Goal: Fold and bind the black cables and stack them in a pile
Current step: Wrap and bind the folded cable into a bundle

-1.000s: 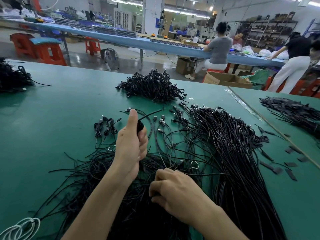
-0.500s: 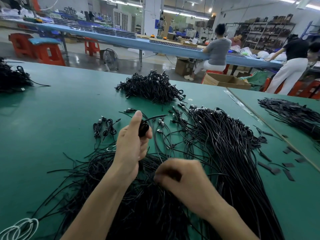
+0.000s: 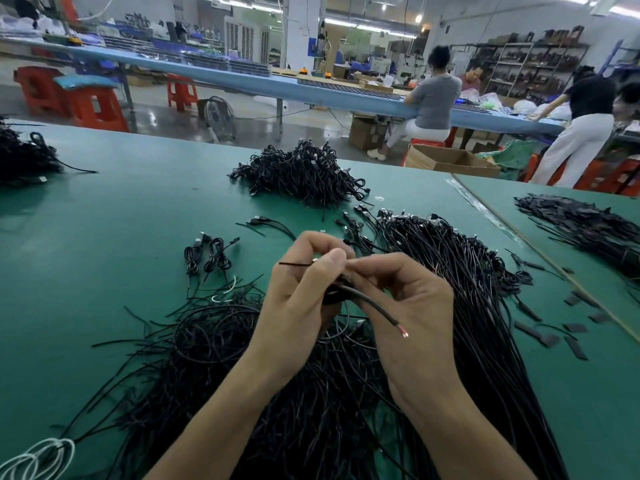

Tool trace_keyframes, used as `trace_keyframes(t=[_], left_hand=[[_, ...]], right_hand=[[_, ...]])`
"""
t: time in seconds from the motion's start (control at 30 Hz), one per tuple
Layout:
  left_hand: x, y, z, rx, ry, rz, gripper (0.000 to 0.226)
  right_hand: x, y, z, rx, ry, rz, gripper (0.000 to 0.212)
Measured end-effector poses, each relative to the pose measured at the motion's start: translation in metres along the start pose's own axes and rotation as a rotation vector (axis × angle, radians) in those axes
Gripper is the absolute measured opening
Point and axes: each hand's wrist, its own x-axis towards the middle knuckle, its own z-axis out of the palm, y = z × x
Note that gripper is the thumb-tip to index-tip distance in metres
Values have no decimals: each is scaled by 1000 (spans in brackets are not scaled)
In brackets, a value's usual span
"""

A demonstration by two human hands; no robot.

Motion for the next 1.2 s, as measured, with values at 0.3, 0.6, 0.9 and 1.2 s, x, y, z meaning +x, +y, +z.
trace_keyframes(t=[0.3,0.6,0.9,1.2], left_hand=[[-1,0,7,82,161,-99,55],[0,-7,-1,59,169,-155,56],[1,-16,-4,113,264,-230,61],[6,-24,-17,153,21,-473,57]], right_hand=[[-2,-3,-13,-464,-108,-219,12],[-7,6,-15,-764,17,-561,13],[-7,3,-18,-1142,-222,-670,17],[2,-9,-24,-1260,-500,-864,9]])
